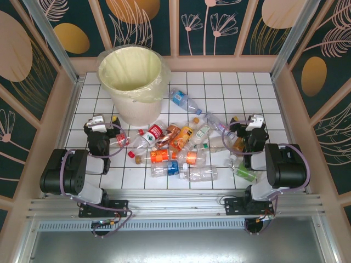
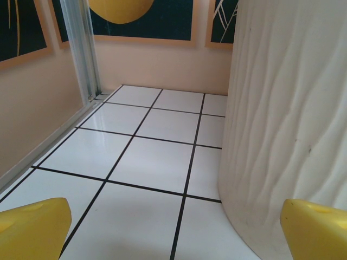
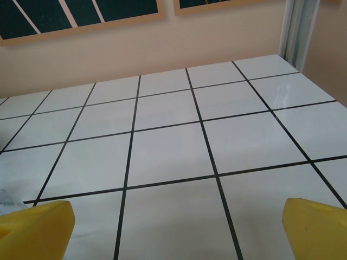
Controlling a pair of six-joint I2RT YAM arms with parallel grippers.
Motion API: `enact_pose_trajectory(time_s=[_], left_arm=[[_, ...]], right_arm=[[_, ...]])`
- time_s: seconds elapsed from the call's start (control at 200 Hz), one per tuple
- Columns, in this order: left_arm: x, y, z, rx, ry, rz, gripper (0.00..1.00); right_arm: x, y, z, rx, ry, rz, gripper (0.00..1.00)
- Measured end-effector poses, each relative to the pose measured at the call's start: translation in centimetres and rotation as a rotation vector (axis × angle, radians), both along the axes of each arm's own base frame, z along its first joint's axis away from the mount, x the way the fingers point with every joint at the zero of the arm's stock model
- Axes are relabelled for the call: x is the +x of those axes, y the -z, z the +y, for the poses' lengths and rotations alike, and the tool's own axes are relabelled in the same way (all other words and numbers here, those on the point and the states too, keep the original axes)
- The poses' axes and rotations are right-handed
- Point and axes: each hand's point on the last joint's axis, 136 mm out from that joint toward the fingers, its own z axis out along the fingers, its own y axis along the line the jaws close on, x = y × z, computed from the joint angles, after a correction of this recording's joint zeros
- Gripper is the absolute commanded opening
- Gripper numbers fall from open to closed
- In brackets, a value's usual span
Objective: Put the plastic bottles in the bin
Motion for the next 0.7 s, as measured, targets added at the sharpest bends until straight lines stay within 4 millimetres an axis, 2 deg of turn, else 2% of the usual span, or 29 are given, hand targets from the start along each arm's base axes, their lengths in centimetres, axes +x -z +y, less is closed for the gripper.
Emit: enact_pose_trajectory(time_s=[0.701], left_arm=[[-0.08, -0.02, 0.00, 0.000, 0.000, 0.007, 0.99]], right_arm=[[-0.11, -0.37, -0.12, -0.001, 0.006, -0.003, 0.99]])
